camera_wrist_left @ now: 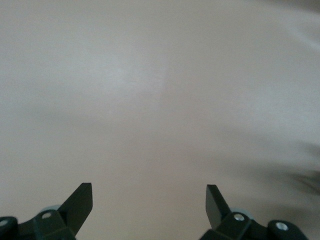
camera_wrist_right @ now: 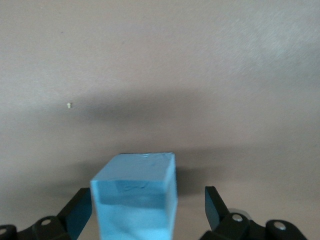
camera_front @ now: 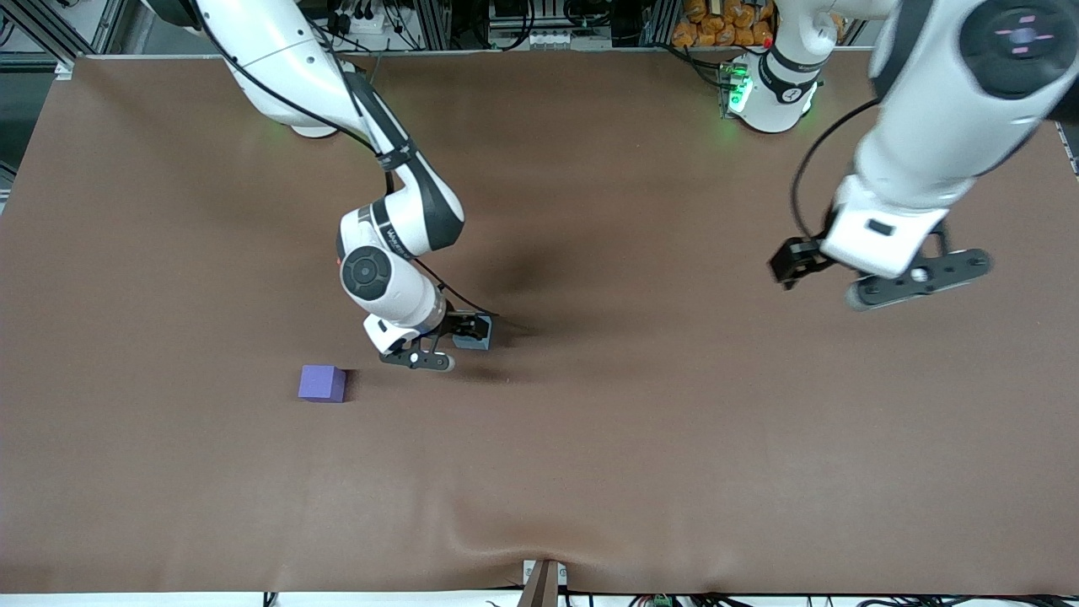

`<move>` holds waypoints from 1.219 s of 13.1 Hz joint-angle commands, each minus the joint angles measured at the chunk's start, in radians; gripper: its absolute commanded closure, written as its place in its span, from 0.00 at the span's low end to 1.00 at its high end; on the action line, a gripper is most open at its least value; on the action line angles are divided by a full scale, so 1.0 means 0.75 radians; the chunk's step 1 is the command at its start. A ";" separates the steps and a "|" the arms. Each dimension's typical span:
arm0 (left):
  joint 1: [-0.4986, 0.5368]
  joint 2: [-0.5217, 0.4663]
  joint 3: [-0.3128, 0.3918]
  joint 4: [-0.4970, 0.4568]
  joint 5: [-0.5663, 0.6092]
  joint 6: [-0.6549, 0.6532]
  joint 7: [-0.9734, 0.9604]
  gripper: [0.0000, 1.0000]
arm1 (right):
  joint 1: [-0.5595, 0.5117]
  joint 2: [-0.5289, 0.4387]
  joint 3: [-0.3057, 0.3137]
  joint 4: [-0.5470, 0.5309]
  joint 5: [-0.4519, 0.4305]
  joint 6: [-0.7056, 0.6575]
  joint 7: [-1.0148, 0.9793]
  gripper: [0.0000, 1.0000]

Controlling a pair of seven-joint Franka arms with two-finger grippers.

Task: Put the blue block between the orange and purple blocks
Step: 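Grasp the blue cube with the right gripper while the left gripper withdraws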

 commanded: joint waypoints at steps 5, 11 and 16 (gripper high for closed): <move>0.200 -0.171 -0.017 -0.242 -0.132 0.166 0.282 0.00 | 0.048 0.064 -0.019 0.053 -0.076 -0.005 0.074 0.00; 0.288 -0.235 -0.015 -0.240 -0.134 0.129 0.325 0.00 | 0.081 0.105 -0.016 0.104 -0.201 -0.007 0.188 0.00; 0.306 -0.243 -0.009 -0.242 -0.134 0.127 0.331 0.00 | 0.089 0.134 -0.016 0.141 -0.202 -0.007 0.249 0.00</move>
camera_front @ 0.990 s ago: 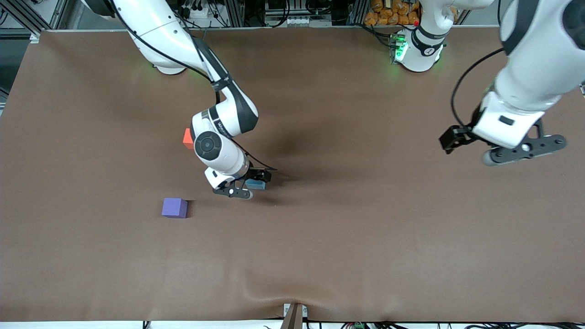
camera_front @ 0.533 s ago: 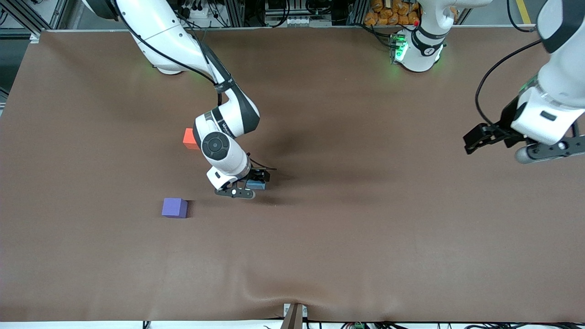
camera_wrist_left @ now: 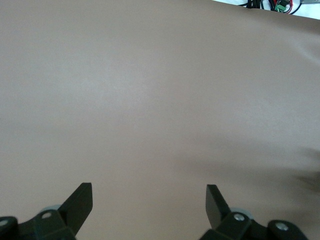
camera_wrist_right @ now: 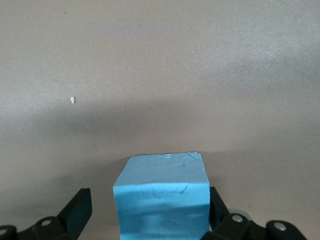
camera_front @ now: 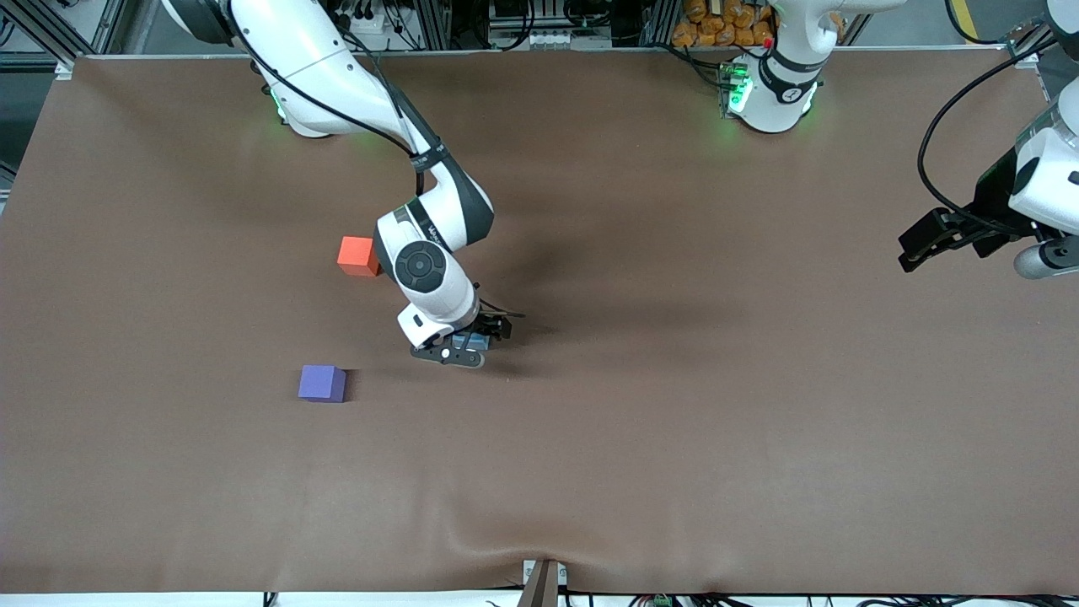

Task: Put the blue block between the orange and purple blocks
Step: 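Lift and carry the blue cube with the right gripper toward the orange cube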

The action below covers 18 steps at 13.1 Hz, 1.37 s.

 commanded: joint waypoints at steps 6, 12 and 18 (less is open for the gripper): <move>0.023 -0.034 -0.017 -0.063 -0.022 -0.012 0.035 0.00 | 0.008 0.024 -0.012 0.028 -0.050 -0.017 0.040 0.00; 0.025 -0.038 -0.015 -0.067 -0.022 -0.032 0.066 0.00 | 0.021 0.011 -0.014 0.017 -0.058 -0.058 0.079 0.31; 0.039 -0.034 -0.017 -0.067 -0.024 -0.022 0.074 0.00 | -0.106 -0.166 -0.014 -0.015 -0.056 -0.250 0.061 0.69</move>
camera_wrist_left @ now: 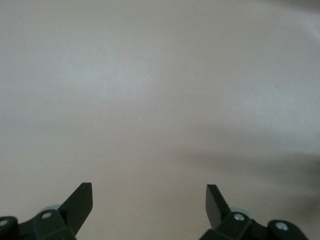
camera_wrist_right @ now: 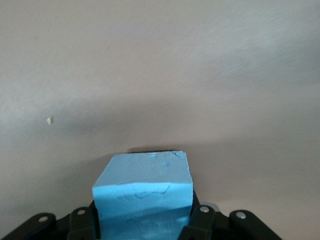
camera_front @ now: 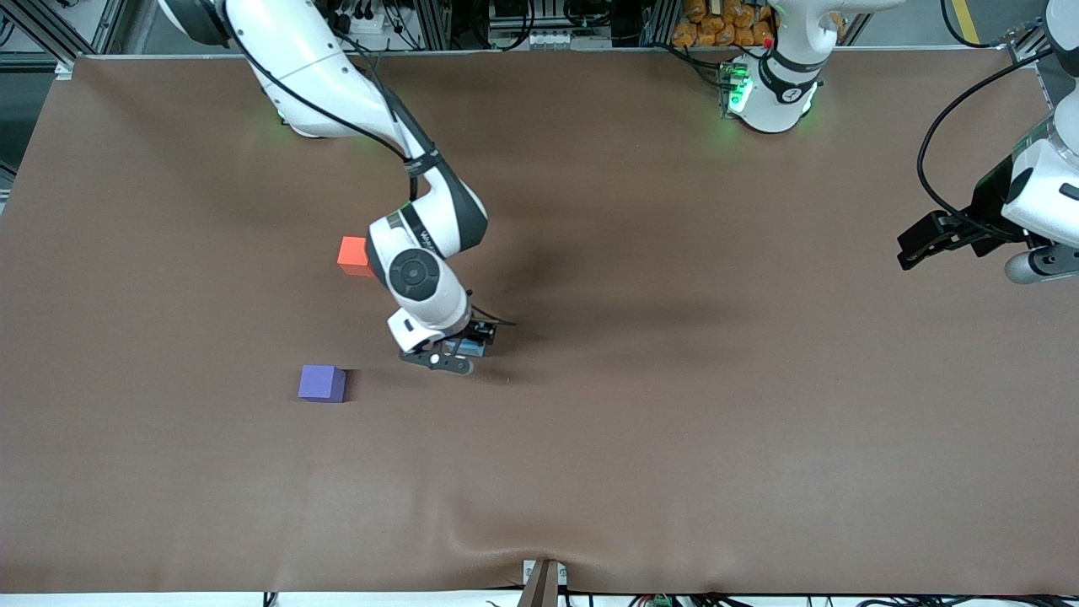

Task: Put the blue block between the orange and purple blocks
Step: 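Lift and carry the blue cube with the right gripper toward the orange cube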

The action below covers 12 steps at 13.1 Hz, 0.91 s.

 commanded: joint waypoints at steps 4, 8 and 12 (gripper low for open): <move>0.011 -0.032 -0.012 -0.029 -0.030 0.004 0.024 0.00 | -0.182 -0.437 0.017 -0.370 -0.029 -0.138 -0.227 0.69; 0.015 -0.036 -0.010 -0.029 -0.075 0.000 0.024 0.00 | -0.386 -0.589 0.017 -0.585 -0.029 -0.136 -0.571 0.69; 0.015 -0.038 -0.012 -0.029 -0.075 -0.004 0.024 0.00 | -0.522 -0.573 0.017 -0.671 -0.029 -0.069 -0.801 0.69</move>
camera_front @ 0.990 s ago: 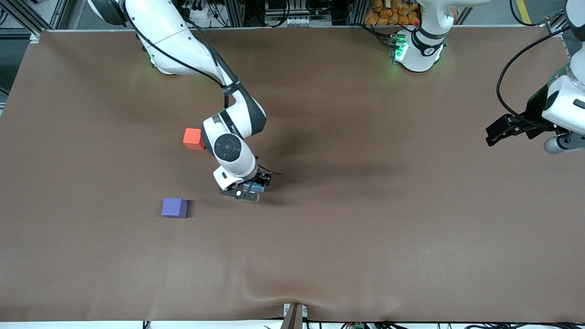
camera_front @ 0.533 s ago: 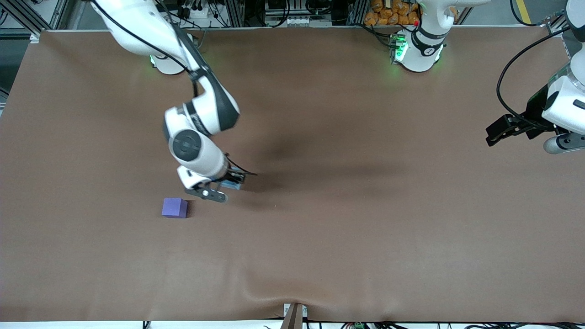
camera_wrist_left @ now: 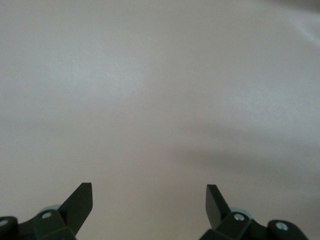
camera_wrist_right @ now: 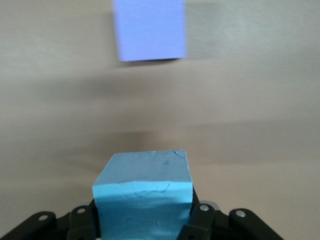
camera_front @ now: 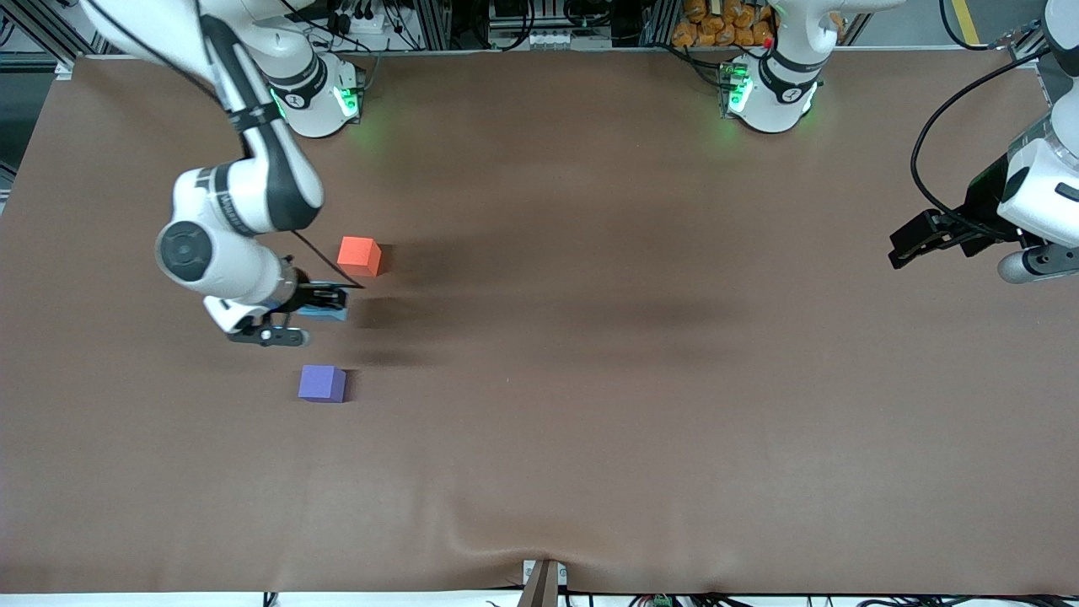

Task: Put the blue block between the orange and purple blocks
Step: 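Lower the blue cube between the orange and purple cubes, open the right gripper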

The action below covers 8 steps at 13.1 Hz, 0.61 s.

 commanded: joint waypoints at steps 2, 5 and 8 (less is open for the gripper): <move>0.013 -0.037 -0.009 -0.026 -0.026 -0.005 0.024 0.00 | -0.017 -0.011 0.030 -0.091 -0.017 0.127 -0.040 0.69; 0.015 -0.037 -0.017 -0.026 -0.026 -0.009 0.024 0.00 | 0.016 0.065 0.032 -0.110 -0.017 0.285 -0.036 0.69; 0.015 -0.031 -0.017 -0.024 -0.026 -0.007 0.024 0.00 | 0.022 0.122 0.032 -0.108 -0.017 0.358 -0.032 0.69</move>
